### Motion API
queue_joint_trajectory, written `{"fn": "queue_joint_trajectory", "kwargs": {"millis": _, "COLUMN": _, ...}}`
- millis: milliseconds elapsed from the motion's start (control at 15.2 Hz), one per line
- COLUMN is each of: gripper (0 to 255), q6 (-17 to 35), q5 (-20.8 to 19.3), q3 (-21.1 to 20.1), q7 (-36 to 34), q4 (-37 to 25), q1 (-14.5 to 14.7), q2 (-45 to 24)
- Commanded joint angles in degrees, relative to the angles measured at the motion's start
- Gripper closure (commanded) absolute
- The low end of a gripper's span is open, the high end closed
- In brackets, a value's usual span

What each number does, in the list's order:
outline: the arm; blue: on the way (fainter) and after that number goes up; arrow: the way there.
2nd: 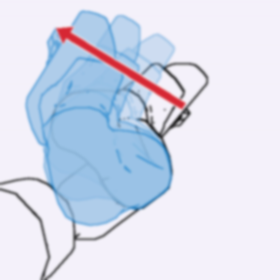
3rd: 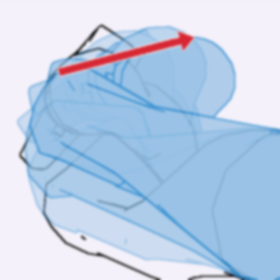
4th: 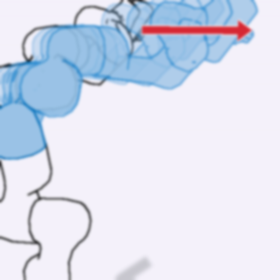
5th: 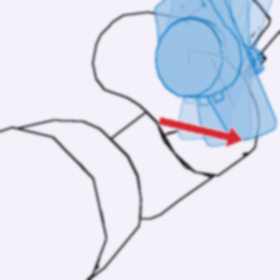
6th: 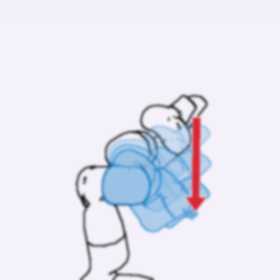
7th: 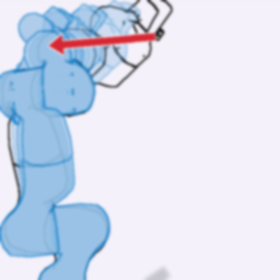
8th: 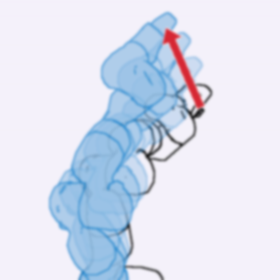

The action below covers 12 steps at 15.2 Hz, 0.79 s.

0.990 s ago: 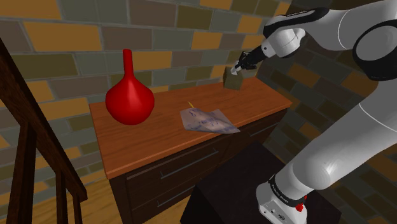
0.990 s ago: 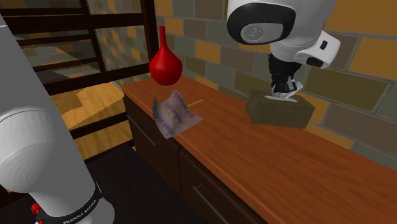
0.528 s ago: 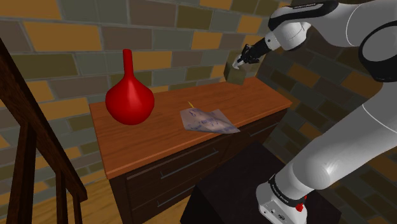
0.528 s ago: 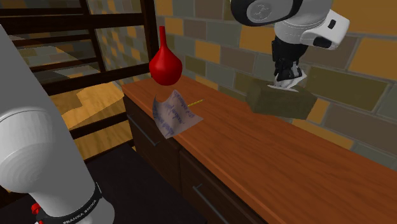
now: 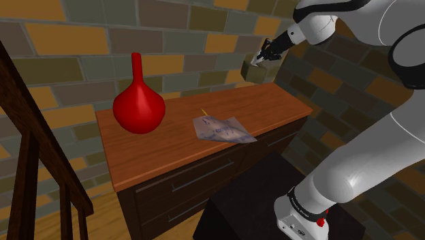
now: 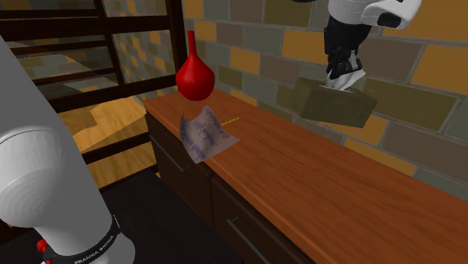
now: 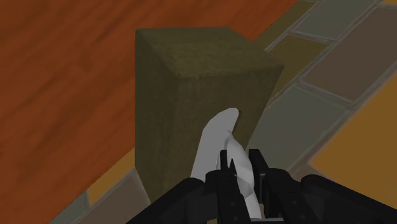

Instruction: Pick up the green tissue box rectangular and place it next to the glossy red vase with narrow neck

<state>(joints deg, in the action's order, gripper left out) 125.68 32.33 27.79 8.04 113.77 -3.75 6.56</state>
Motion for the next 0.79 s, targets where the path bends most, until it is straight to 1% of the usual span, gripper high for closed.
{"fn": "queue_joint_trajectory", "kwargs": {"millis": 0, "gripper": 255, "q6": -1.3, "q5": -0.6, "q3": 0.0, "q7": -0.8, "q4": -1.3, "q1": -0.1, "q2": 0.3}}
{"fn": "queue_joint_trajectory", "kwargs": {"millis": 726, "gripper": 255, "q6": -8.3, "q5": -3.1, "q3": 0.0, "q7": -5.3, "q4": -9.1, "q1": -0.4, "q2": 0.5}}
